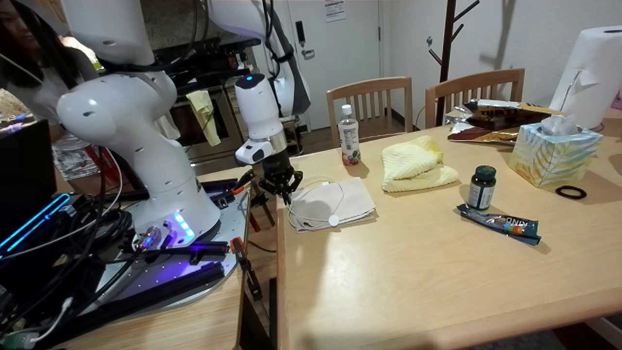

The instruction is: Pick up the cable on the table and make a circle with it.

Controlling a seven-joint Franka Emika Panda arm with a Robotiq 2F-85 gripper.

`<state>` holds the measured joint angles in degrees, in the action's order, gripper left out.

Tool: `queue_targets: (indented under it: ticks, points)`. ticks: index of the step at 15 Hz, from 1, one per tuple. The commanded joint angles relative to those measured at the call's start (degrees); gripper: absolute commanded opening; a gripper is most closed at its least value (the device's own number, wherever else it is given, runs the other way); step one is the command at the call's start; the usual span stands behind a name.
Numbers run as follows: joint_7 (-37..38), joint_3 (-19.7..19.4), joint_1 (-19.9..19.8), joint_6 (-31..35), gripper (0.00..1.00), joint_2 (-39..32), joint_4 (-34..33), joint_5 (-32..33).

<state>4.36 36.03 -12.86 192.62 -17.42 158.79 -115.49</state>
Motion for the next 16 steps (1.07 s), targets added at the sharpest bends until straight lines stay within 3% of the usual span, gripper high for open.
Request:
queue_targets:
  ticks: [1,10,11,16]
  points:
    - [-7.20,6.85,-7.57,1.88,0.01,1.23,0.32,-3.09]
    - [-31.53,25.57,-26.01,7.60,0.01,-0.88,-0.70,-2.60]
    - [-35.30,23.81,-24.63,5.44,0.01,1.43,0.48,-3.96]
    - [-53.37,22.32,-24.17,5.48,0.01,1.58,0.10,-7.12]
